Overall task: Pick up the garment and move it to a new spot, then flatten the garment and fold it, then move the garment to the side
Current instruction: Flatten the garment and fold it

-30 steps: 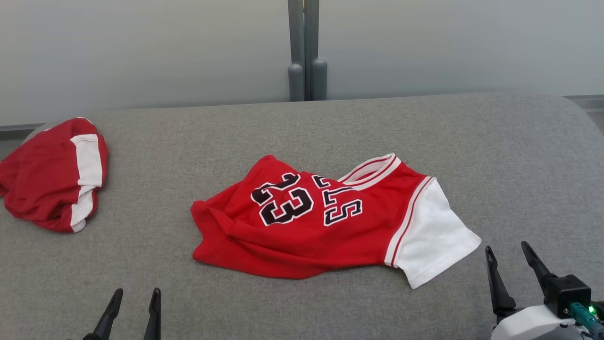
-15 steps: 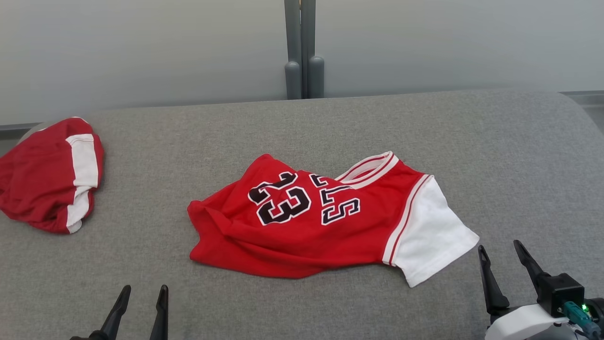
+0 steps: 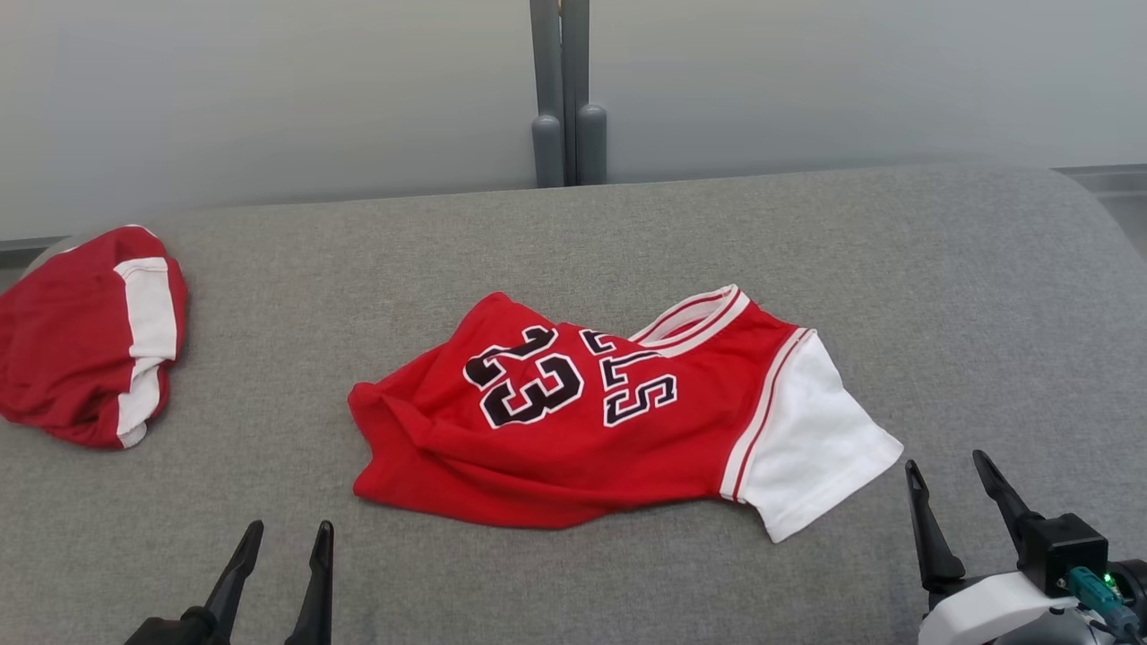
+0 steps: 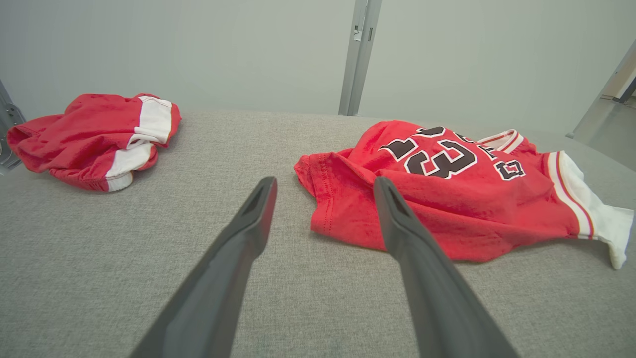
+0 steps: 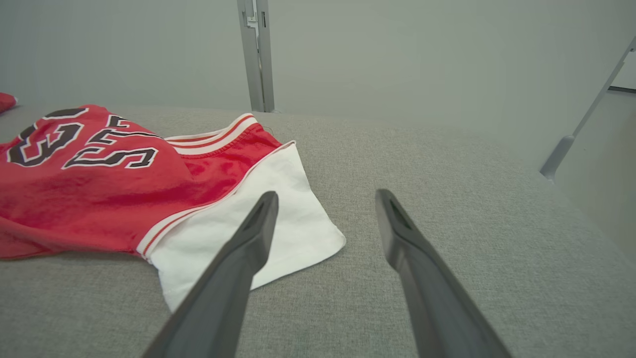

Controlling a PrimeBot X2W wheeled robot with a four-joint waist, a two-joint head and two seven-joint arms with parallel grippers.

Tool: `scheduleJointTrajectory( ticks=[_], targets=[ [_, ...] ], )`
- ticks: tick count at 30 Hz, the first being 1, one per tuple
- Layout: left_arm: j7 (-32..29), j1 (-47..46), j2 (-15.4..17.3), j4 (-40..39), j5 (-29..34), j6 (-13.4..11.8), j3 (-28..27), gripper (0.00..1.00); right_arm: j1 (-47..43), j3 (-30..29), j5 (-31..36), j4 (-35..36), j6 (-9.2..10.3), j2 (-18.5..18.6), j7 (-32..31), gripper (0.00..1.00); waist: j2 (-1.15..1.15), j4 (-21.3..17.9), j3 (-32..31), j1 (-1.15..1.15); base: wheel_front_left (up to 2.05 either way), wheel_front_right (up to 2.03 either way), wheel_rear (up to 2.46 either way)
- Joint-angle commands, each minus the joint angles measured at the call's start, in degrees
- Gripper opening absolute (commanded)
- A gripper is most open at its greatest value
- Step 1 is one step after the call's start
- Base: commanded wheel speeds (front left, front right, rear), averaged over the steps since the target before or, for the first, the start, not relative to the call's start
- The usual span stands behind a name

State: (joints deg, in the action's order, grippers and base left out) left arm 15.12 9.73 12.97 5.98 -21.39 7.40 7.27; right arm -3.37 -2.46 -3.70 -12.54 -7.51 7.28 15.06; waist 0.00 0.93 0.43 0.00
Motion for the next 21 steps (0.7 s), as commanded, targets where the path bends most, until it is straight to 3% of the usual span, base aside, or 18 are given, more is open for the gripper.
scheduleJointTrajectory(
  ticks=[1,6,10,21],
  targets=[
    [0.03,-0.82,0.10,0.11,-0.17,0.16,-0.06,1.00,0.37,0.08,-0.24,-0.01,0.04,0.19,0.17,1.00,0.00,-0.16,-0.01,0.00,0.00,0.00,0.00],
    [0.03,-1.37,-0.05,0.53,-0.34,0.16,0.74,1.00,1.36,1.00,-0.73,0.00,0.04,0.39,0.17,1.00,0.00,-0.36,0.45,0.00,0.00,0.00,0.00],
    [-0.97,-3.43,1.39,4.25,-0.45,0.15,2.35,1.00,4.29,3.67,-1.35,-2.01,0.04,3.19,-0.13,1.00,0.00,-0.63,1.98,0.00,0.00,0.00,0.00],
    [-20.20,-15.30,1.46,5.31,-2.56,-0.96,5.61,1.00,20.41,14.14,-8.57,-2.82,0.05,16.28,-24.41,1.00,0.00,-0.03,12.22,0.00,0.00,0.00,0.00]
  ],
)
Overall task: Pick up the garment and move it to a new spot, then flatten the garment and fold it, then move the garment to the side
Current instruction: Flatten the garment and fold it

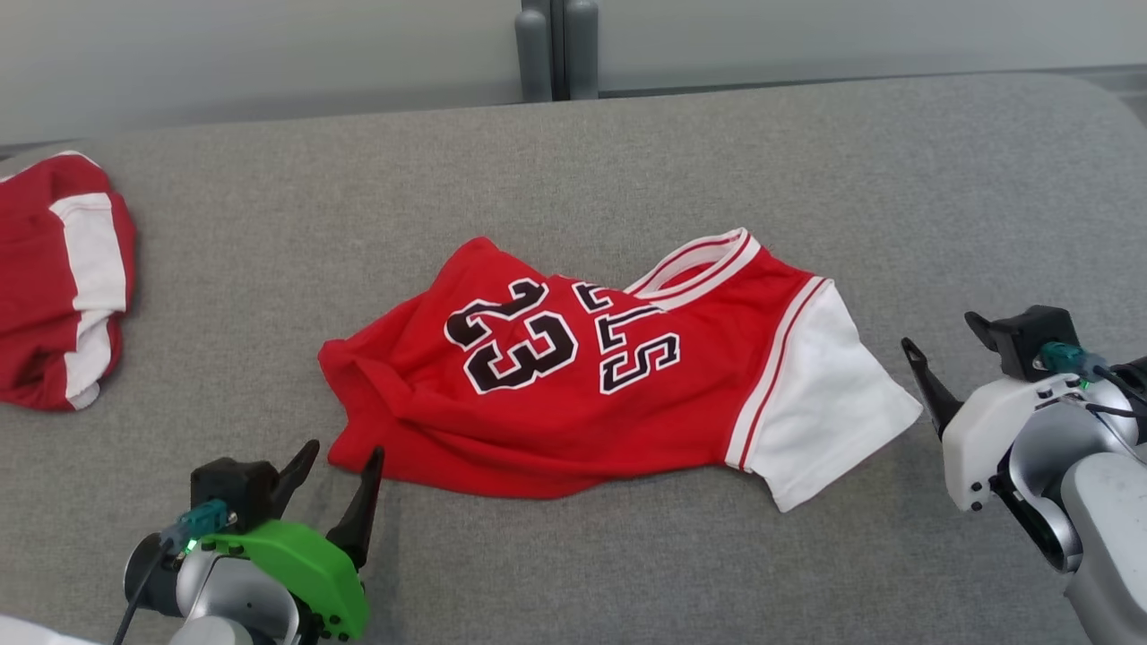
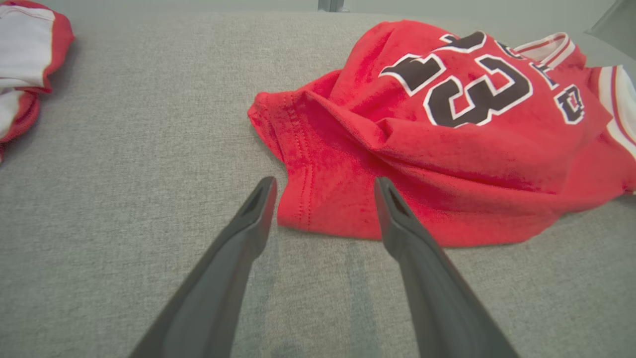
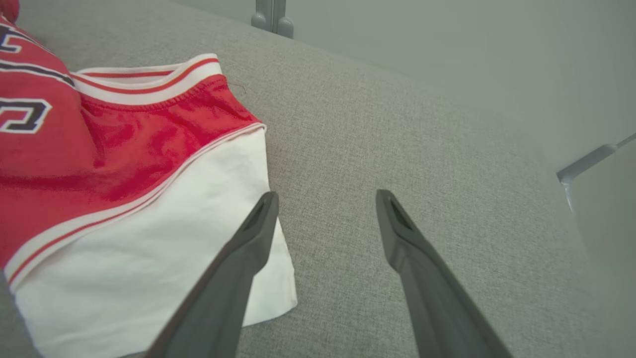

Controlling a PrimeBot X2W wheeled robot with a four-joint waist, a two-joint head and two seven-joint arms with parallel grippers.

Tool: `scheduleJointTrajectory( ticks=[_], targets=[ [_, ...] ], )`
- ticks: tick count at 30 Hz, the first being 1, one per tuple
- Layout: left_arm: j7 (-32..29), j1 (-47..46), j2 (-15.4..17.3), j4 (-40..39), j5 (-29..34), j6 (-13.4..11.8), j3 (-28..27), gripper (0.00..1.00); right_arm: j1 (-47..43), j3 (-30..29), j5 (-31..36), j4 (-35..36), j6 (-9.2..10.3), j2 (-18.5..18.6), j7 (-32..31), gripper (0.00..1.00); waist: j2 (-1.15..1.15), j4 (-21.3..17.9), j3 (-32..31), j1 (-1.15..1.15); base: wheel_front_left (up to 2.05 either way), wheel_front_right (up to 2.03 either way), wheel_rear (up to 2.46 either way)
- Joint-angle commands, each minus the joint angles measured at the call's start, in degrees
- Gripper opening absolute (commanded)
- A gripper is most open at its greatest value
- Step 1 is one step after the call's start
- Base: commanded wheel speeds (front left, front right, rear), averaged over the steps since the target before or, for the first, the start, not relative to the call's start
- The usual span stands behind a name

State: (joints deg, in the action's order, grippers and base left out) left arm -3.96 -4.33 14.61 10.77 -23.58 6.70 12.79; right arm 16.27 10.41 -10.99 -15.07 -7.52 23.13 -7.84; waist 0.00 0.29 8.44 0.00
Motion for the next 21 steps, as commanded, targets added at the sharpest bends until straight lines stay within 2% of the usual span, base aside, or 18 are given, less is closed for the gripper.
scheduleJointTrajectory(
  ticks=[1,4,8,14,21],
  targets=[
    [-2.36,-2.28,-0.30,0.91,-0.53,-0.25,0.46,1.00,1.70,2.83,-2.09,-0.44,0.06,1.63,-3.24,1.00,0.00,0.85,4.96,0.00,0.00,0.00,0.00],
    [-4.64,-4.83,-0.47,2.34,-0.55,-0.53,1.04,1.00,2.93,7.07,-5.41,-1.74,0.07,4.03,-7.44,1.00,0.00,1.62,6.58,0.00,0.00,0.00,0.00],
    [-6.54,-6.35,-0.63,4.18,-1.00,-0.56,1.54,1.00,3.03,11.06,-9.38,-3.44,0.07,5.66,-10.09,1.00,0.00,2.20,7.40,0.00,0.00,0.00,0.00],
    [-6.90,-6.47,-0.31,5.78,-1.76,-0.35,2.16,1.00,2.67,14.88,-12.10,-6.01,0.02,6.07,-9.35,1.00,0.00,1.95,7.24,0.00,0.00,0.00,0.00],
    [-5.72,-6.36,-0.32,5.33,-2.88,0.14,3.00,1.00,2.65,16.70,-13.75,-7.83,0.01,6.37,-7.87,1.00,0.00,1.86,6.26,0.00,0.00,0.00,0.00]
  ],
)
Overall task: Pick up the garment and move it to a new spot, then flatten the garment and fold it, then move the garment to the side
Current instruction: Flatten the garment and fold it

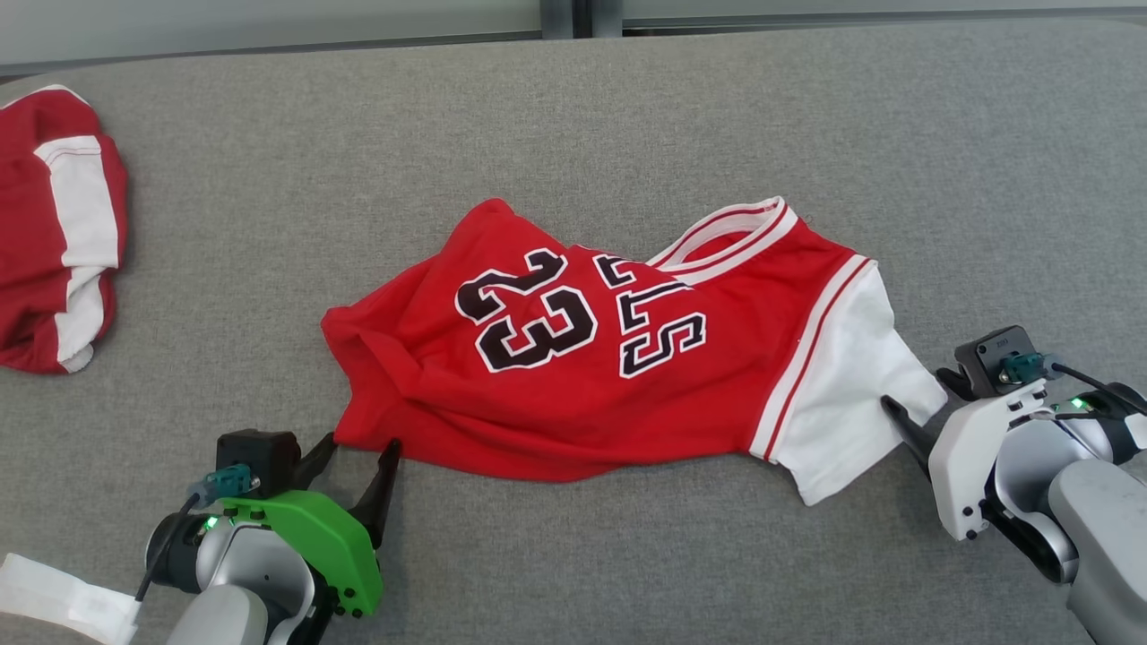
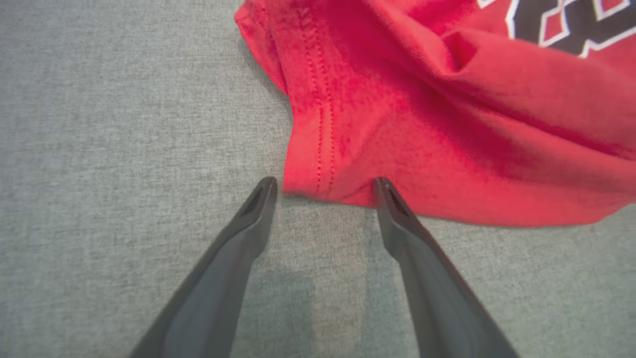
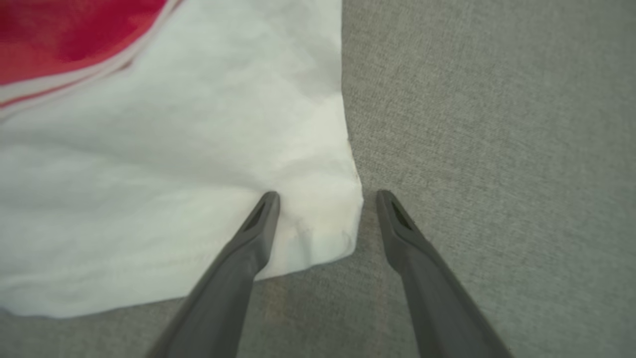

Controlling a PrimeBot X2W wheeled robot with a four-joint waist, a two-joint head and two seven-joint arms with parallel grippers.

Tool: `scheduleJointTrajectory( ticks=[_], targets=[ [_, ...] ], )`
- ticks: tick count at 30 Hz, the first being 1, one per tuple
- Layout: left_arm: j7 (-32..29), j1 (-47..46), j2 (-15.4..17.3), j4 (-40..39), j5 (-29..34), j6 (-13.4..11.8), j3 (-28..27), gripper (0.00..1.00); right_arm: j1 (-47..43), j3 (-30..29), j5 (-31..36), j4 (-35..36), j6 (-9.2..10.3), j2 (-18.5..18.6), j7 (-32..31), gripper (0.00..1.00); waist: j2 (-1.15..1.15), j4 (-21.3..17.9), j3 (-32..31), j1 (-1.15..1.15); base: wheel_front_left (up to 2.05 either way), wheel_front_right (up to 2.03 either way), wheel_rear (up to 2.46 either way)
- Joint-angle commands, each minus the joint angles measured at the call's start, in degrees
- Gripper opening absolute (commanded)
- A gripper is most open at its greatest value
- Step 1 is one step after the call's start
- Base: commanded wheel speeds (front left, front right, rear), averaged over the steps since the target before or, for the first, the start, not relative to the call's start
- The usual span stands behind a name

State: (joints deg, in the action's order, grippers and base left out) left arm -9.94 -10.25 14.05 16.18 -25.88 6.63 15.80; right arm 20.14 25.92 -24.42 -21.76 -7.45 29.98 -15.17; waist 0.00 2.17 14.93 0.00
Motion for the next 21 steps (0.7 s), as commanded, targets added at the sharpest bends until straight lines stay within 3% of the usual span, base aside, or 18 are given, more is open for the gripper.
scheduleJointTrajectory(
  ticks=[1,7,8,10,12,14,15,17,21],
  targets=[
    [0.38,-0.41,0.36,-0.35,-0.60,0.26,0.07,1.00,-1.27,1.43,-0.50,-1.43,-0.06,-0.47,-0.43,1.00,0.00,-0.03,-0.41,0.00,0.00,0.00,0.00],
    [0.31,-0.19,0.66,-2.65,-2.12,0.41,0.16,1.00,-1.72,2.54,-1.61,-3.32,-0.06,-0.47,0.56,1.00,0.00,-0.12,-1.25,0.00,0.00,0.00,0.00],
    [-0.14,-0.18,0.85,-2.70,-2.18,0.43,0.39,0.96,-1.74,2.83,-1.86,-3.51,-0.06,-0.58,0.42,1.00,0.00,-0.16,-1.23,0.00,0.00,0.00,0.00],
    [-0.68,-0.29,0.70,-2.37,-2.74,0.45,0.90,0.36,-1.52,3.47,-2.26,-3.83,-0.07,-0.81,0.14,1.00,0.00,-0.31,-1.08,0.00,0.00,0.00,0.00],
    [-1.11,-0.52,0.52,-1.47,-3.47,0.53,1.35,0.00,-1.26,3.91,-2.55,-4.14,-0.12,-1.05,0.07,1.00,0.00,-0.50,-0.92,0.00,0.00,0.00,0.00],
    [-0.93,-0.92,0.46,-0.66,-4.18,0.62,1.64,0.00,-0.97,4.52,-2.84,-4.30,-0.13,-1.31,-0.02,1.00,0.00,-0.74,-0.79,0.00,0.00,0.00,0.00],
    [-0.80,-1.08,0.42,-0.28,-4.56,0.68,1.73,0.00,-0.84,4.98,-3.09,-4.10,-0.22,-1.33,0.27,0.81,0.00,-0.85,-0.75,0.00,0.00,0.00,0.00],
    [-0.42,-1.42,0.49,-0.08,-5.31,0.76,1.89,0.00,-0.54,5.69,-3.96,-3.64,-0.22,-1.15,0.99,0.00,0.00,-0.99,-0.79,0.00,0.00,0.00,0.00],
    [0.01,-0.52,1.28,-0.40,-7.74,0.76,0.97,0.00,0.24,6.23,-8.14,-2.17,-0.04,-0.06,2.13,0.00,0.00,-1.47,-1.42,0.00,0.00,0.00,0.00]
  ],
)
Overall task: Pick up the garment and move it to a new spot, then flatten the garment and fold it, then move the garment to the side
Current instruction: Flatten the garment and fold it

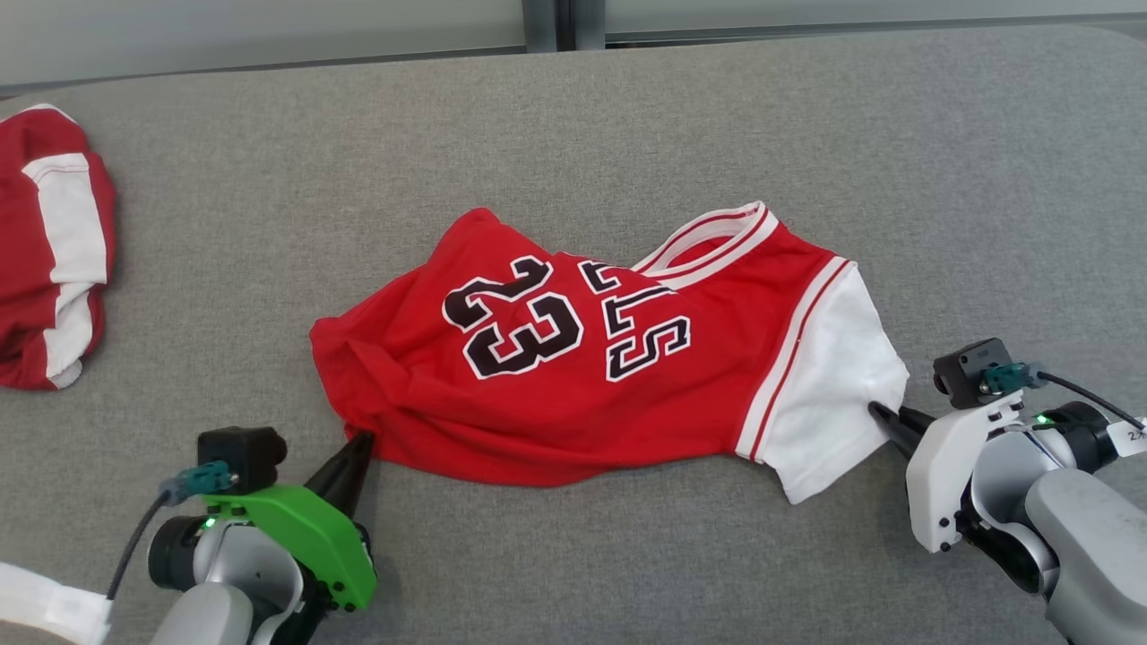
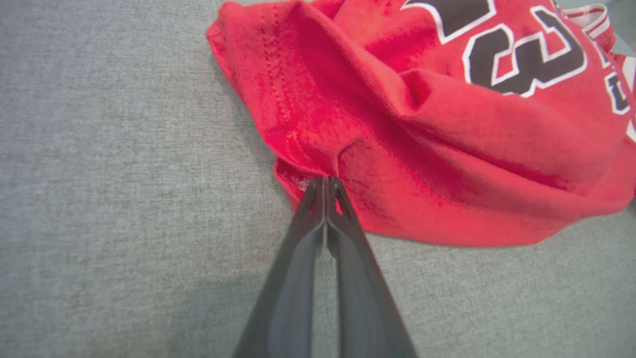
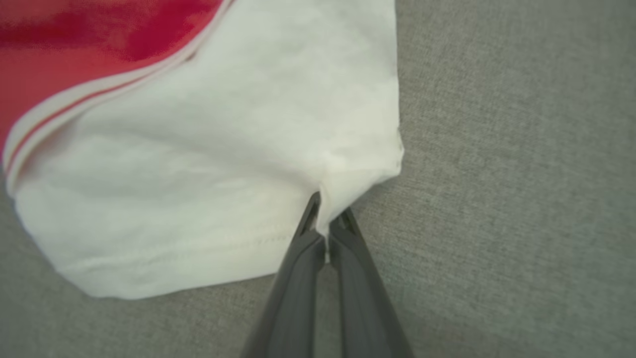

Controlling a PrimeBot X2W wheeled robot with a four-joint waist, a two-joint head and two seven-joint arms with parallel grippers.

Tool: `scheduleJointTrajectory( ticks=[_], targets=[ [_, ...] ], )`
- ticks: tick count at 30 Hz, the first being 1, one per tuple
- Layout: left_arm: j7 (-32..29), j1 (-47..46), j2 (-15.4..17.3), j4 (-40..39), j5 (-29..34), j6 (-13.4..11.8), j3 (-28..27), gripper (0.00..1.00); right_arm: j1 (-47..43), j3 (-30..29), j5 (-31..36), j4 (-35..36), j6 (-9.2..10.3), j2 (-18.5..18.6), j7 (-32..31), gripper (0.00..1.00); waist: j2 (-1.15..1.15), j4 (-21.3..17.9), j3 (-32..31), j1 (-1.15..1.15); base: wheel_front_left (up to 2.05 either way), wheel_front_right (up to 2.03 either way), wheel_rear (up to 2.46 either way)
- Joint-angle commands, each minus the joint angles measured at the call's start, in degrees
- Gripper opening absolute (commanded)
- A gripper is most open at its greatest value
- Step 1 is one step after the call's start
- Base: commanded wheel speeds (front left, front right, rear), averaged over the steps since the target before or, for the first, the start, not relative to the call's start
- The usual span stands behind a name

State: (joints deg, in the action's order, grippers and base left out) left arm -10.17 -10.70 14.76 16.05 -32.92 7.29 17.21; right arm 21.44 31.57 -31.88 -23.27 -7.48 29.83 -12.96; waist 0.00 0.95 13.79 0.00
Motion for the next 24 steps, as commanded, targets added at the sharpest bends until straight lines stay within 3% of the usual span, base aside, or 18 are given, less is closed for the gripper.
scheduleJointTrajectory(
  ticks=[1,6,12,16,24],
  targets=[
    [0.11,0.63,0.83,-0.72,-1.63,0.11,-0.99,0.00,-0.88,0.42,-2.39,0.01,-0.02,0.14,0.14,0.00,0.00,-0.47,-0.59,0.00,0.00,0.00,0.00],
    [-2.36,4.69,3.03,-8.62,-7.06,0.06,-4.66,0.00,-0.41,-2.20,-11.65,5.30,-0.01,2.54,1.00,0.00,0.00,-1.13,-1.68,0.00,0.00,0.00,0.00],
    [-7.62,11.89,6.66,-26.94,-13.33,-2.24,-9.50,0.00,-1.08,-8.84,-20.00,13.69,-0.01,7.55,2.21,0.00,0.00,-1.36,-2.44,0.00,0.00,0.00,0.00],
    [-9.85,16.01,7.24,-38.82,-17.05,-4.16,-12.07,0.00,-2.07,-14.36,-23.56,19.16,-0.01,9.86,3.00,0.00,0.00,-1.31,-2.53,0.00,0.00,0.00,0.00],
    [-11.90,18.69,7.53,-51.48,-20.61,-5.90,-13.53,0.00,-4.26,-21.98,-26.85,27.68,-0.01,10.50,2.72,0.00,0.00,-1.11,-2.98,0.00,0.00,0.00,0.00]
  ],
)
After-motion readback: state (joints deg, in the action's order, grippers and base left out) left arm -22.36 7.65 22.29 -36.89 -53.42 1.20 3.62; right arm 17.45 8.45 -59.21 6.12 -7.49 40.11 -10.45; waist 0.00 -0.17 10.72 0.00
